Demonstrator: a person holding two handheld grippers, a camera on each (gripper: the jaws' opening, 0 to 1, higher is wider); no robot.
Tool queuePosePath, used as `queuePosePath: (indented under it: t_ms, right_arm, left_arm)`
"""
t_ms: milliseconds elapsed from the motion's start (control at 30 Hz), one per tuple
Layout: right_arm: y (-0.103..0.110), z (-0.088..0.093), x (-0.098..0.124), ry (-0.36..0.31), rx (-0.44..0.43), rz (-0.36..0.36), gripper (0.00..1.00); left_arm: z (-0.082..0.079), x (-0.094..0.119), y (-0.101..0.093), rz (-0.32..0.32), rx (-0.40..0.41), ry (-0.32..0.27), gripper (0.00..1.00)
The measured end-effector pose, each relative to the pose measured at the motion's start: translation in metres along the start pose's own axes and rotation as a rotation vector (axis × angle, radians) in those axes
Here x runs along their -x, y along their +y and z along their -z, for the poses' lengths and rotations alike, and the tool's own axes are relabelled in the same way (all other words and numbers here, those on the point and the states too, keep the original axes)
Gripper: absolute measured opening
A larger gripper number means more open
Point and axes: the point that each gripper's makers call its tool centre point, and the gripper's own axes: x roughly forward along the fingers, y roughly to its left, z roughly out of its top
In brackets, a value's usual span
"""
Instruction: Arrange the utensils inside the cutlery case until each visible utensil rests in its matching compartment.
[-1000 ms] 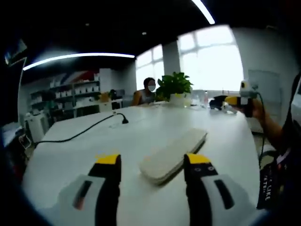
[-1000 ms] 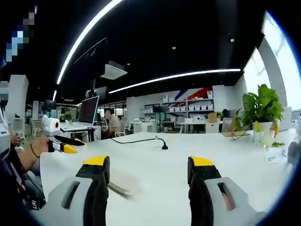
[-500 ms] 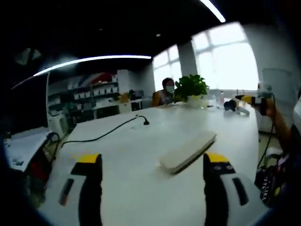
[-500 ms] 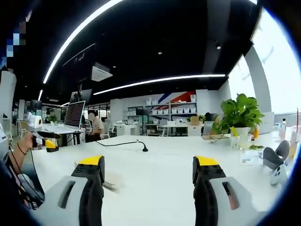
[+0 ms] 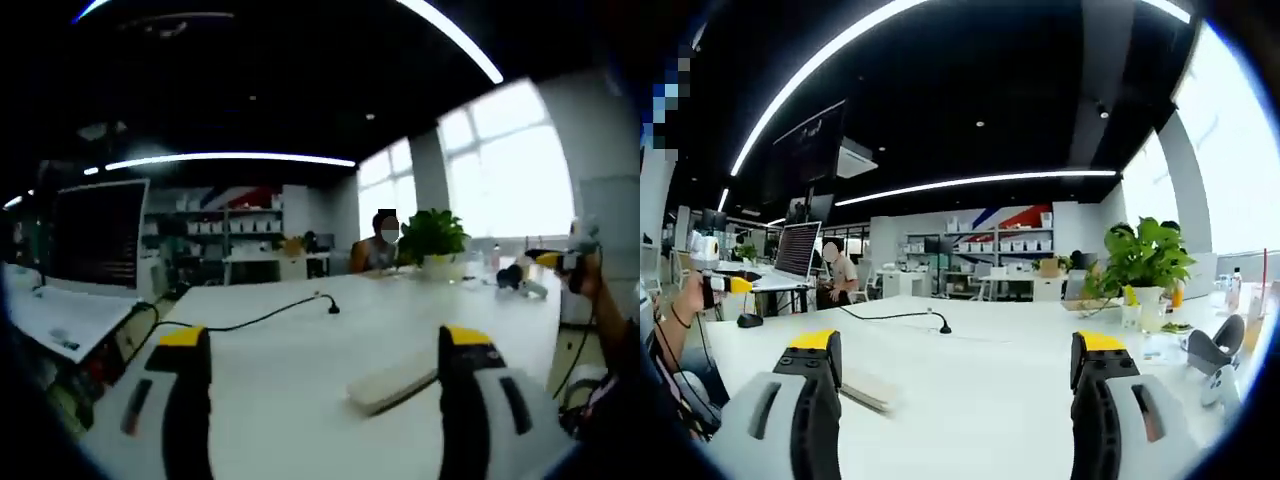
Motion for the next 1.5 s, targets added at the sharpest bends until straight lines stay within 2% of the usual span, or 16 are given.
queuePosePath:
  t_ms: [67,167,233,400,533,700,867,933,1033,1200,1300,1433,1467,1500]
  right_arm:
    - [-0.001,0.002,0.0,0.024,0.008,0.001,0.99]
    - [-0.002,0.001,0.002,0.024,0.006,0.003,0.99]
    - [-0.004,0.0,0.003,0.022,0.003,0.015,0.99]
    - [-0.006,0.001,0.004,0.025,-0.023,0.008,0.99]
    - [-0.004,0.0,0.004,0.032,-0.011,-0.003,0.99]
    - [-0.004,0.0,0.004,0.038,0.011,0.001,0.99]
    - [0.001,0.006,0.002,0.063,0.027,-0.021,0.99]
    - [-0.001,0.009,0.001,0.067,0.018,-0.021,0.99]
    - [-0.003,0.015,0.0,0.085,0.003,-0.019,0.99]
    - [0.001,0.017,0.002,0.099,0.004,-0.028,0.99]
    - [0.0,0.016,0.002,0.095,-0.002,-0.018,0.99]
    - [0.001,0.02,0.002,0.109,-0.013,-0.023,0.97]
    - [-0.003,0.015,0.003,0.086,-0.01,0.012,0.94]
    - [-0.005,0.005,0.003,0.036,-0.001,0.033,0.91]
  left_arm:
    - [-0.007,0.006,0.002,-0.004,0.004,-0.013,1.0]
    - [-0.015,0.011,0.007,-0.038,-0.025,-0.023,1.0]
    - [-0.015,0.014,0.01,-0.052,-0.053,-0.01,1.0]
    - [-0.013,0.015,0.01,-0.059,-0.057,0.018,1.0]
    - [-0.007,0.014,0.007,-0.041,-0.062,0.046,1.0]
    - [-0.006,0.014,0.004,-0.018,-0.038,0.041,1.0]
    - [-0.009,0.016,-0.003,0.023,-0.042,0.027,1.0]
    - [-0.006,0.017,-0.005,0.044,-0.03,0.045,1.0]
    - [-0.007,0.017,-0.005,0.04,-0.032,0.043,1.0]
    - [-0.005,0.02,-0.003,0.021,-0.087,0.061,1.0]
    - [0.003,0.02,-0.002,0.017,-0.138,0.11,1.0]
    - [0.0,0.018,-0.005,0.034,-0.141,0.092,1.0]
    - [-0.001,0.017,-0.007,0.048,-0.133,0.085,1.0]
    - [-0.002,0.017,-0.007,0.056,-0.127,0.079,1.0]
